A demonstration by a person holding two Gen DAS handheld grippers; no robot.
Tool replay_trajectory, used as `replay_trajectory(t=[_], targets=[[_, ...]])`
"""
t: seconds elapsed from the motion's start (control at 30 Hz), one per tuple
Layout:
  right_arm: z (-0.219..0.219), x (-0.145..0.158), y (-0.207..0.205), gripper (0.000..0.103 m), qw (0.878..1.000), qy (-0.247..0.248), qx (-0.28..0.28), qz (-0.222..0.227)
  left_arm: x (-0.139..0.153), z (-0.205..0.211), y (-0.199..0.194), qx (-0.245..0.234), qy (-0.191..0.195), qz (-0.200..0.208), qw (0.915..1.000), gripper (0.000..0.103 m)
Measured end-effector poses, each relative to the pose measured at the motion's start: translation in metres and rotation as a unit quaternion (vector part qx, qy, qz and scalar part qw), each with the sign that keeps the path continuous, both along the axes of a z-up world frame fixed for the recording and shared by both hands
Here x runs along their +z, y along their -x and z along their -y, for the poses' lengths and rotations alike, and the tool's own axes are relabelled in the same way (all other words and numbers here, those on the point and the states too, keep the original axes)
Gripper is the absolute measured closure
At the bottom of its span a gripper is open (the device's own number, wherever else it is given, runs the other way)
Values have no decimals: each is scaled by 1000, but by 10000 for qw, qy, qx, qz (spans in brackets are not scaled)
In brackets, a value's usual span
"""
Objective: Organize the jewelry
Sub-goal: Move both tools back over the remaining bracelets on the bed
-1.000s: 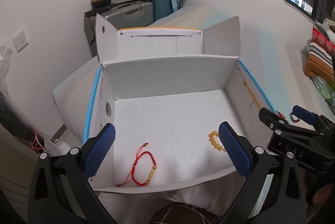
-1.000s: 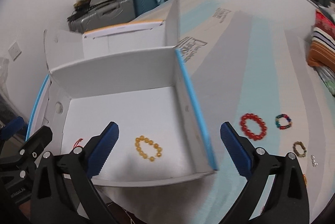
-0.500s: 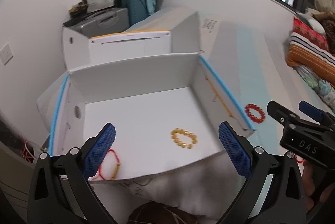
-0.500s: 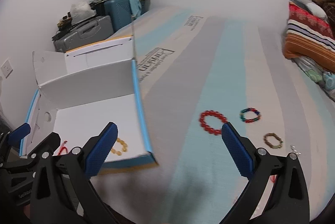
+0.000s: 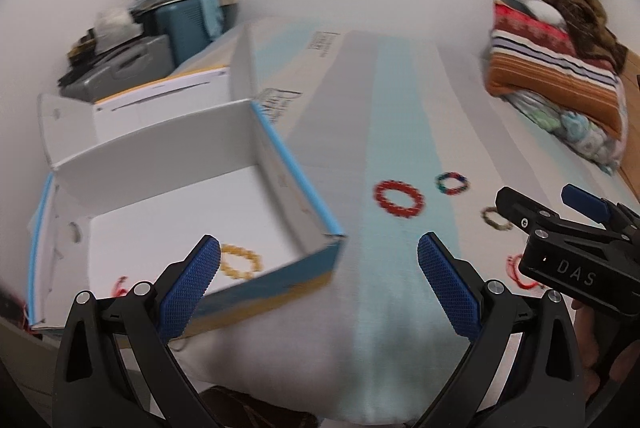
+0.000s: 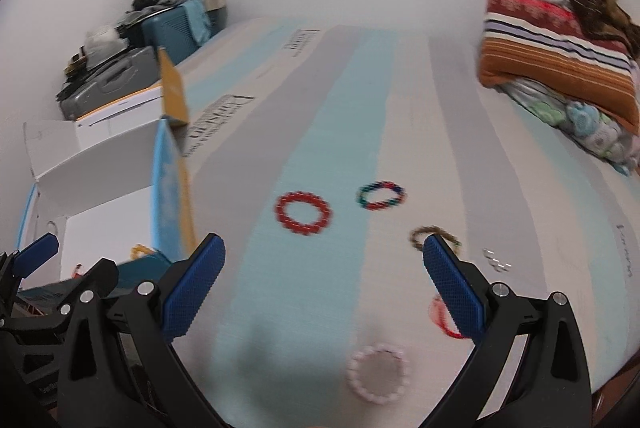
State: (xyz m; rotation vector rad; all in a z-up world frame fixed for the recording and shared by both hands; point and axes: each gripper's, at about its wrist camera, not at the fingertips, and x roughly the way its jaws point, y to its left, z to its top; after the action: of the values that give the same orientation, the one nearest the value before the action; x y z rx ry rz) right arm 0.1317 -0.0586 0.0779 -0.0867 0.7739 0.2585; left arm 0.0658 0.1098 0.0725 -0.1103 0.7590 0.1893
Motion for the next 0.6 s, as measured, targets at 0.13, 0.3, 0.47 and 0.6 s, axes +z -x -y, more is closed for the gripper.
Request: replay_trajectory(t=[0.13,0.3,0.47,0.6], targets=[[37,-5,-2,8,9996,15,-270,-56,-6,30,-8,-282,35,-21,9996,6],[73,-16,-2,8,9984,47,-545,-147,-19,68,-15,-664,53,-95,9977,6],[109,-37,-3,8,9962,37,-815,-320,-38,98,-22,-950,117,-230,9951,6],[126,-55,-4,8,9946,22,-930,-459,-59,117,-27,-1161,117,-406,9923,6]])
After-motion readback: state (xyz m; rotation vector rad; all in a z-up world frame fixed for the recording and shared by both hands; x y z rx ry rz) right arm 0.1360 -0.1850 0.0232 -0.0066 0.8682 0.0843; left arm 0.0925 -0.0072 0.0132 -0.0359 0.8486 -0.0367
